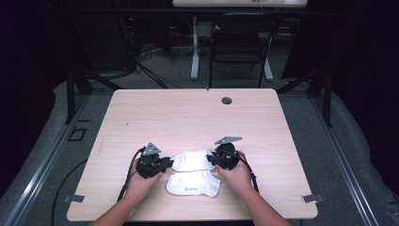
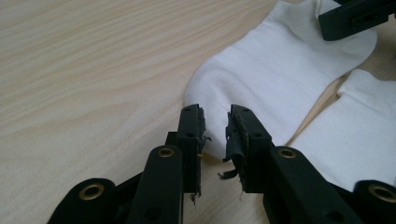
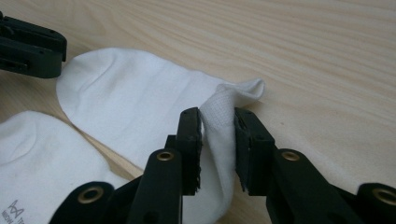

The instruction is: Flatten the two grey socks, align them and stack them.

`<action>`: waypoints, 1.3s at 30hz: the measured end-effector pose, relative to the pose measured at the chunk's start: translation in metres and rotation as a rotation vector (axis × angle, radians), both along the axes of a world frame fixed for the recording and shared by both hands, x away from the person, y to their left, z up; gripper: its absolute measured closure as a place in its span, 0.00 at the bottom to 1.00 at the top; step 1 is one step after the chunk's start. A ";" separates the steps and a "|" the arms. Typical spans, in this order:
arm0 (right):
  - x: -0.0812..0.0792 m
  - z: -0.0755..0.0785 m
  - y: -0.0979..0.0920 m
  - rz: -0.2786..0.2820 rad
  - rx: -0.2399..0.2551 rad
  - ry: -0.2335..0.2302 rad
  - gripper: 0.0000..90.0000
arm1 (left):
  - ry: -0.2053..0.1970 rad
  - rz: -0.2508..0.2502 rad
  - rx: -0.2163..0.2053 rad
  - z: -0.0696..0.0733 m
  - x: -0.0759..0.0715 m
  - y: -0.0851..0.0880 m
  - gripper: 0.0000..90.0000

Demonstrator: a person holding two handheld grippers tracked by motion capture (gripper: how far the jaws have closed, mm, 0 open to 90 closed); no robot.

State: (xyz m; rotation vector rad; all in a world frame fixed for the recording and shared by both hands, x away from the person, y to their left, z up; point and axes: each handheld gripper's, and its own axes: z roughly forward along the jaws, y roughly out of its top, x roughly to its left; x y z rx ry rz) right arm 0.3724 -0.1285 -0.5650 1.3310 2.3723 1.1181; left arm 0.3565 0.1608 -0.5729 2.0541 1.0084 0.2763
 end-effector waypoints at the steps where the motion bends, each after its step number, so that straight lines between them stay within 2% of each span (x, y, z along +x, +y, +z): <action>1: -0.001 0.001 -0.001 0.003 -0.003 -0.003 0.79 | 0.002 0.003 -0.003 0.000 0.001 -0.002 0.81; 3: -0.002 0.001 -0.002 -0.006 -0.008 -0.008 0.78 | 0.001 0.006 -0.003 0.000 0.003 -0.006 0.80; 6: -0.004 0.001 -0.006 -0.012 -0.031 -0.014 0.76 | 0.003 0.005 0.028 -0.003 0.006 -0.010 0.80; 11: -0.005 -0.001 -0.012 -0.031 -0.028 -0.006 0.76 | 0.008 0.000 0.047 -0.006 0.007 -0.012 0.82; 24: -0.004 -0.008 -0.022 -0.071 -0.015 0.013 0.76 | -0.006 -0.013 0.087 -0.007 0.006 -0.018 0.95; 28: -0.004 -0.009 -0.025 -0.076 -0.016 0.018 0.79 | -0.003 -0.014 0.085 -0.007 0.006 -0.018 0.97; 34: -0.005 -0.011 -0.026 -0.077 -0.031 0.023 0.92 | 0.011 -0.008 0.076 -0.007 0.008 -0.015 0.98; 39: -0.005 -0.011 -0.026 -0.077 -0.032 0.023 0.95 | 0.018 -0.006 0.074 -0.007 0.009 -0.012 0.98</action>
